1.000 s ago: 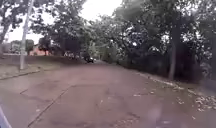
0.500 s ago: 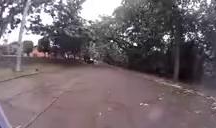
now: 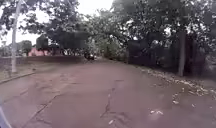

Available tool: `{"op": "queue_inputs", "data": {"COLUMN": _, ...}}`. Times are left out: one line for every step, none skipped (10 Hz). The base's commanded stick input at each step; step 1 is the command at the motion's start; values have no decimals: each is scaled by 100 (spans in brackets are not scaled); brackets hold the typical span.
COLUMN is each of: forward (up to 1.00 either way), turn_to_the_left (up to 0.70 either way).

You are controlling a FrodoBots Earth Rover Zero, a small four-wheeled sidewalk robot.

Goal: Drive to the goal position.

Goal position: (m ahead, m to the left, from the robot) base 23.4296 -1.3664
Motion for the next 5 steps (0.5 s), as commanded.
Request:
{"op": "queue_inputs", "data": {"forward": 70, "turn_to_the_left": 0}}
{"op": "queue_inputs", "data": {"forward": 70, "turn_to_the_left": 0}}
{"op": "queue_inputs", "data": {"forward": 70, "turn_to_the_left": 0}}
{"op": "queue_inputs", "data": {"forward": 70, "turn_to_the_left": 0}}
{"op": "queue_inputs", "data": {"forward": 70, "turn_to_the_left": 0}}
